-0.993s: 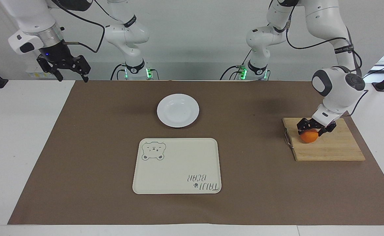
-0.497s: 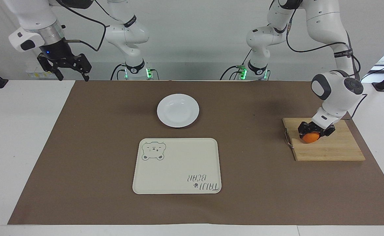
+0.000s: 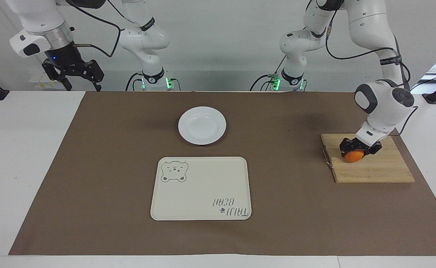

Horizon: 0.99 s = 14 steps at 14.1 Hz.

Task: Place orange and plate with both arms
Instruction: 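Lift the orange off the wooden board with the left gripper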

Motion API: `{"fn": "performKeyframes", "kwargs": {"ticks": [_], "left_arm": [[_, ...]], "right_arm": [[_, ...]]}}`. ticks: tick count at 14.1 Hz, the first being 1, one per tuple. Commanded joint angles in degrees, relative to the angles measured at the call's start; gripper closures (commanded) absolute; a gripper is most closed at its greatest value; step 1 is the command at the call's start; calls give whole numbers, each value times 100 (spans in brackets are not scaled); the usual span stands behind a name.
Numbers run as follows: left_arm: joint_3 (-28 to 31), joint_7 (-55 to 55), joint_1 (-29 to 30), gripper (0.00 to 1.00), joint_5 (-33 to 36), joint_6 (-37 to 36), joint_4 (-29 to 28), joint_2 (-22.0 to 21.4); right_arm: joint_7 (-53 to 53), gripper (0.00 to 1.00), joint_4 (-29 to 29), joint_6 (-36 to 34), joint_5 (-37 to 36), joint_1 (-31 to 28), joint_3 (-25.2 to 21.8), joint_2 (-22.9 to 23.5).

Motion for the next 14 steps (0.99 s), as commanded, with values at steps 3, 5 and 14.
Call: {"fn": "performKeyframes", "kwargs": {"ticks": [3, 5, 14], "left_arm": [[-62, -179, -27, 100, 66, -1485, 998, -335], [-71, -441, -97, 100, 66, -2268, 1456, -537], [-431, -2101, -825, 100, 75, -3212, 1661, -1065]], "right_arm": [[-95, 0, -116, 76, -20, -36, 31, -105], [-95, 0, -116, 76, -20, -36, 31, -105], [-122, 0, -107, 76, -20, -45, 31, -96]]}}
